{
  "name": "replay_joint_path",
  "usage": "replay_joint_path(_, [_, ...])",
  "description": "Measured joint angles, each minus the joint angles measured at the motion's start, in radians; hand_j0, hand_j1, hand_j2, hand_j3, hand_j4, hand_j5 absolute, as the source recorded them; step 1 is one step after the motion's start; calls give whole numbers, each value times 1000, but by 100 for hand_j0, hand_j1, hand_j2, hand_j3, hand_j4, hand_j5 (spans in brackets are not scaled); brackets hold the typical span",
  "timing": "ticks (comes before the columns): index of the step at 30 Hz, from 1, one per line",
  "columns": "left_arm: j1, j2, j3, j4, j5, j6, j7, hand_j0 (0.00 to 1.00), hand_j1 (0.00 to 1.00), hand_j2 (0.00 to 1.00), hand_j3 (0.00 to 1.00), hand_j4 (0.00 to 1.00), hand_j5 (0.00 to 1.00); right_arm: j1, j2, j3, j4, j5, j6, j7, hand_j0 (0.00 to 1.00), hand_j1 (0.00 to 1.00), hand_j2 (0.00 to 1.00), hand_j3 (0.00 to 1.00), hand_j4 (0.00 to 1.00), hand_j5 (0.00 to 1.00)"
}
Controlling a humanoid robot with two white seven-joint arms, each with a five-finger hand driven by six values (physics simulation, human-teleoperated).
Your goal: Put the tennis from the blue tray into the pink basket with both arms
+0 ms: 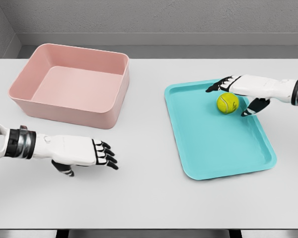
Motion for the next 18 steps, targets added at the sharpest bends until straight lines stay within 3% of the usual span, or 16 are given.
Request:
replay_joint_path(8, [-14, -22, -2, 0, 0, 0, -26, 100, 100, 100, 100, 100, 100, -3, 52, 12, 73, 2, 77, 32, 100, 100, 100, 100, 100, 100])
replay_joint_path(18, [-23, -22, -1, -1, 1, 0, -27, 100, 100, 100, 100, 100, 100, -26, 96, 24, 141, 6, 95, 44, 100, 100, 100, 100, 100, 100])
